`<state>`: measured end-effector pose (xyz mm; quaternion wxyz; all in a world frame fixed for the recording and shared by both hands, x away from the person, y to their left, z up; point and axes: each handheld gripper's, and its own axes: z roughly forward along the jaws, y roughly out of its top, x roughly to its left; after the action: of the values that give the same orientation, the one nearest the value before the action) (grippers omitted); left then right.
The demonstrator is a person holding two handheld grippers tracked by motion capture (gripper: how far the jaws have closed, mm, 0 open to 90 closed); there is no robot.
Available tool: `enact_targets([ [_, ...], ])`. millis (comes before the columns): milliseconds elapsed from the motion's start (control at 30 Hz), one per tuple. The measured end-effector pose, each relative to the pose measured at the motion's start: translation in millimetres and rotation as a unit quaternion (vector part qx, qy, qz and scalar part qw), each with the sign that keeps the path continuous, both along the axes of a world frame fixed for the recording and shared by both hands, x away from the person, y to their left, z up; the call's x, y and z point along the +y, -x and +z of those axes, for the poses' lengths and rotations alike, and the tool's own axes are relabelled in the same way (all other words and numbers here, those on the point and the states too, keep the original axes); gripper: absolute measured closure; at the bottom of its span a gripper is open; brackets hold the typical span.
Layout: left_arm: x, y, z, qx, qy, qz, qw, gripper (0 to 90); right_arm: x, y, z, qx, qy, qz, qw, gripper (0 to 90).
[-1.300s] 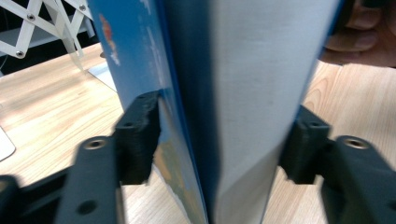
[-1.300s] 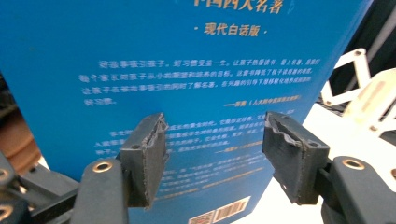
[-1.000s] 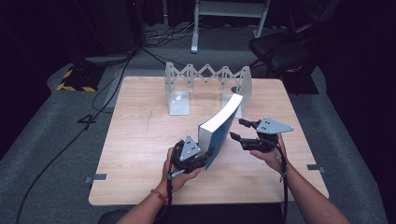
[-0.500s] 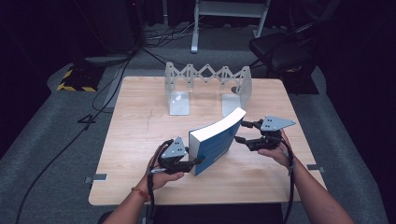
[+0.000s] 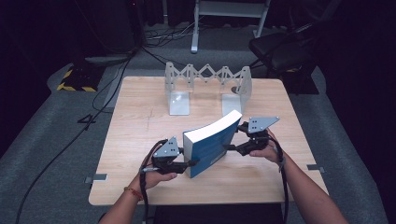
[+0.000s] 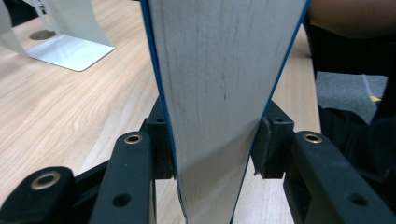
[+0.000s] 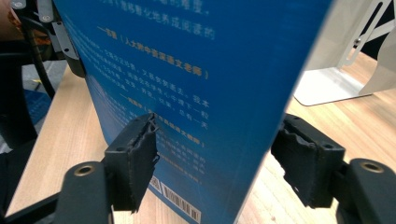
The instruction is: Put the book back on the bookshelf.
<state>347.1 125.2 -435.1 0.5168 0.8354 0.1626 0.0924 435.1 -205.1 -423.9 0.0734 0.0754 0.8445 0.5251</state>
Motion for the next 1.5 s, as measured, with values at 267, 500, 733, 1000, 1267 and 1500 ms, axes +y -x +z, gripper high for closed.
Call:
enact_targets([
  [267,7.9,4.3,-5.9,-0.013,-0.017,0.051,0.9985,49.4,-13.5,6.0,1.7,-0.004,0.005,0.008,0.9999,48.0],
  [500,7.4,1.3,-5.7,-0.013,-0.019,0.062,0.9978,45.9,-28.3,28.3,3.1,-0.011,0.007,0.041,0.9991,58.2],
  [733,-0.6,-15.2,-3.8,-0.009,-0.017,0.049,0.9986,42.3,-38.9,57.2,3.1,-0.025,0.003,0.038,0.999,62.1],
  [1000,-18.4,-35.2,-5.8,-0.009,-0.008,0.033,0.9994,41.8,-51.3,68.7,4.2,-0.028,0.006,0.008,0.9996,61.6],
  [1267,-45.3,-49.0,-6.1,-0.016,-0.008,0.022,0.9996,40.0,-57.1,67.5,7.9,-0.032,-0.02,-0.026,0.9989,57.4],
  [1500,-64.8,-57.5,-8.1,-0.026,-0.001,0.009,0.9996,39.8,-57.7,67.1,10.7,-0.037,-0.025,-0.054,0.9976,56.5],
])
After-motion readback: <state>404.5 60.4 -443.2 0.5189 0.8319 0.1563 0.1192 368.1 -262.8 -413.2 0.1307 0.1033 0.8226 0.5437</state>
